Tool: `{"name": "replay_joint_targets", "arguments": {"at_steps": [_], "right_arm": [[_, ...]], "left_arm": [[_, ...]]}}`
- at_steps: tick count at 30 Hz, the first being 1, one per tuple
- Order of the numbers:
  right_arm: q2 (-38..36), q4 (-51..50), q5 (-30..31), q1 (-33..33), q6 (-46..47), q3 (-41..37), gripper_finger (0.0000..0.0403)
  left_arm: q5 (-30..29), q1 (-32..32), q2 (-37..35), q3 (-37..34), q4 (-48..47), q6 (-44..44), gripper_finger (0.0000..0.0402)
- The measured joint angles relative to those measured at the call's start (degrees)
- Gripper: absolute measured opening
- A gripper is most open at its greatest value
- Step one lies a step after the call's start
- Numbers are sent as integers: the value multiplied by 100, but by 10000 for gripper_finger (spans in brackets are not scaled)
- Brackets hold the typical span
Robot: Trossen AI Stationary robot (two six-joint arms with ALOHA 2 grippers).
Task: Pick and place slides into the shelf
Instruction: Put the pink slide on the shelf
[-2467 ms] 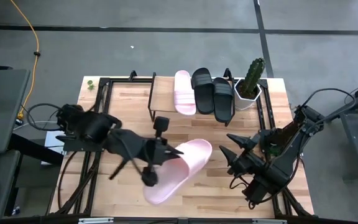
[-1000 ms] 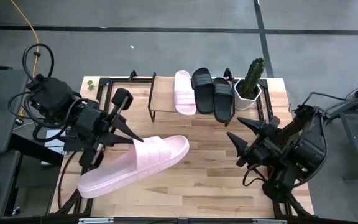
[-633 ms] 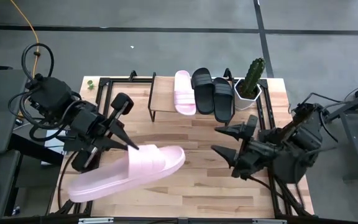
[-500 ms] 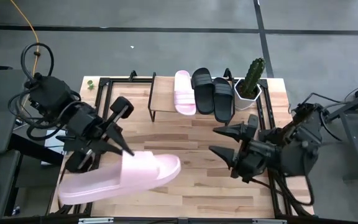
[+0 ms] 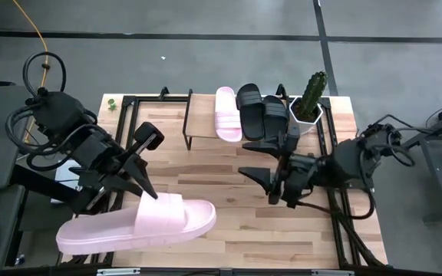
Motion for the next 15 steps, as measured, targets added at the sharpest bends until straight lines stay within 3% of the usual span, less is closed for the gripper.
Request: {"name": "replay_joint_targets", "arguments": {"at_steps": [7, 15], "right_arm": [[0, 387, -1033, -22, -46, -2, 288], [61, 686, -1553, -48, 41, -3, 288]], "left_arm": [[1, 2, 19, 0, -296, 213, 0], [1, 2, 33, 0, -317, 351, 0]]}}
